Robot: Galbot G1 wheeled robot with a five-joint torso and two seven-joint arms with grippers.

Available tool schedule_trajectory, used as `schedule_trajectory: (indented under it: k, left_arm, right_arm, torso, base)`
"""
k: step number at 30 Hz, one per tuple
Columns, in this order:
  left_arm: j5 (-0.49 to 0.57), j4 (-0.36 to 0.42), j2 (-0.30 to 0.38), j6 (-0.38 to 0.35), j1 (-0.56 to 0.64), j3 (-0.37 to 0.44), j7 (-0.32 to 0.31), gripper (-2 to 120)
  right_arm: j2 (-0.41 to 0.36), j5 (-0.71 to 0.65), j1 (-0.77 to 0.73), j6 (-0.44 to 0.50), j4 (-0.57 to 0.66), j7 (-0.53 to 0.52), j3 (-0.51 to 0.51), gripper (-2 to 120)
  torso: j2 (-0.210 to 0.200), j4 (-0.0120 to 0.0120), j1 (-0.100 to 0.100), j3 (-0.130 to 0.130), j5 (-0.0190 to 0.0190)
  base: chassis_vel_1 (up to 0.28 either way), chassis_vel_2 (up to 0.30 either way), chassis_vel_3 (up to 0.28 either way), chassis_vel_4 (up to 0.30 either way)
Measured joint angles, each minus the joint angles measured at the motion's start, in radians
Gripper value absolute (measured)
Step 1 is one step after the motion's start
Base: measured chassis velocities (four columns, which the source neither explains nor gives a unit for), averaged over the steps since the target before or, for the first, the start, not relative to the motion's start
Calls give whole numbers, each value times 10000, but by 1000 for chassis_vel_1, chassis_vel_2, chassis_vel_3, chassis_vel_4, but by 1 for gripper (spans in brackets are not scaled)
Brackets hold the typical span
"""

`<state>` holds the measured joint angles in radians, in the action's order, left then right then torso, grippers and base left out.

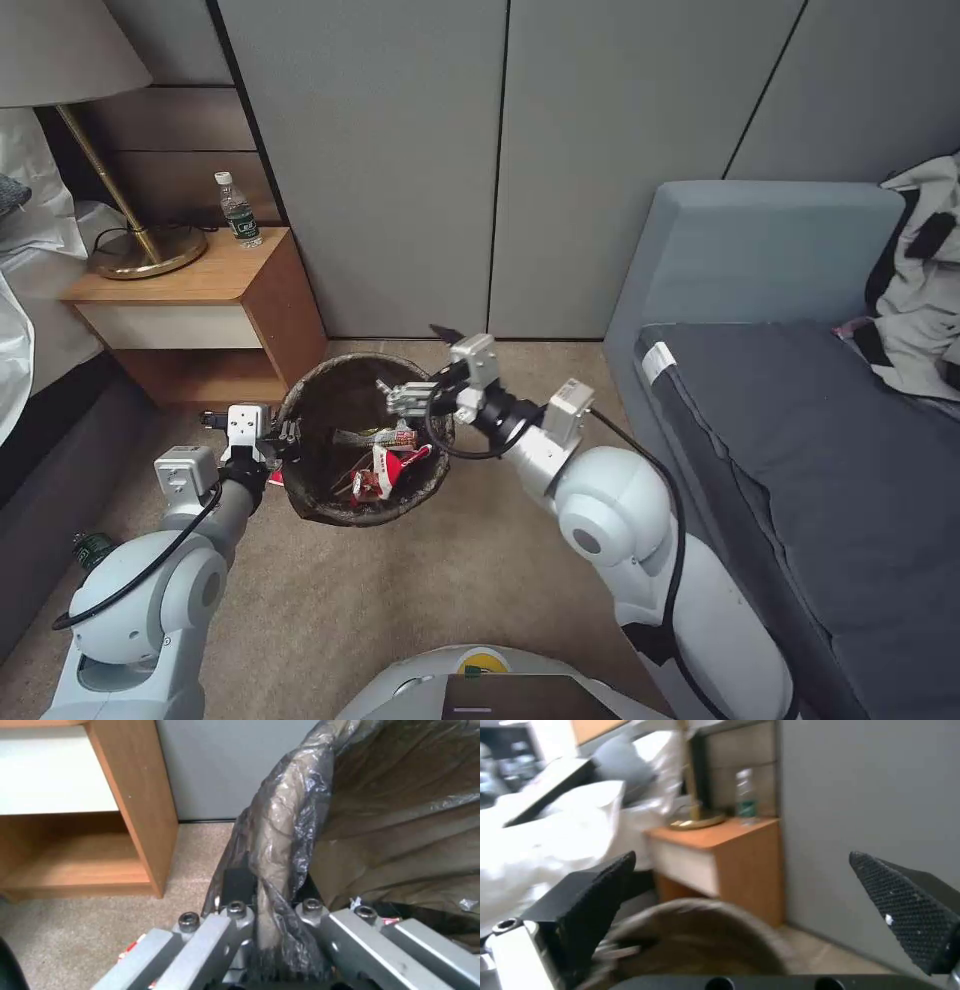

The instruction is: Pick up the trash bin, then pick up the garbage from the floor and place it into the trash bin.

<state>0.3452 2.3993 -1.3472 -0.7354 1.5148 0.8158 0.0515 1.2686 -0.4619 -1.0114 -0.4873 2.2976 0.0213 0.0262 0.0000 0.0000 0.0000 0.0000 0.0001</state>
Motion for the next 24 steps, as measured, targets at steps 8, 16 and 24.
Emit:
schedule_trajectory:
  k: [8,16,24]
  left_arm:
    - [35,37,-64,1,12,67,89,3]
    - [-141,-93,-120,182,38,79,196,3]
    - [-223,-123,-85,348,136,143,270,3]
  right_arm:
    - [177,2590,-2024,2166,-151,99,1626,100]
    - [922,4410,-4924,4658,-372,-885,2962,100]
    - [993,4548,-6275,5850,-391,-1530,3617,100]
  torso:
    - [0,-2,0,0,1]
    - [0,-1,0,-1,-1]
    - [0,-1,0,-1,-1]
  base:
    - [0,0,0,0]
    - [0,0,0,0]
    - [0,0,0,0]
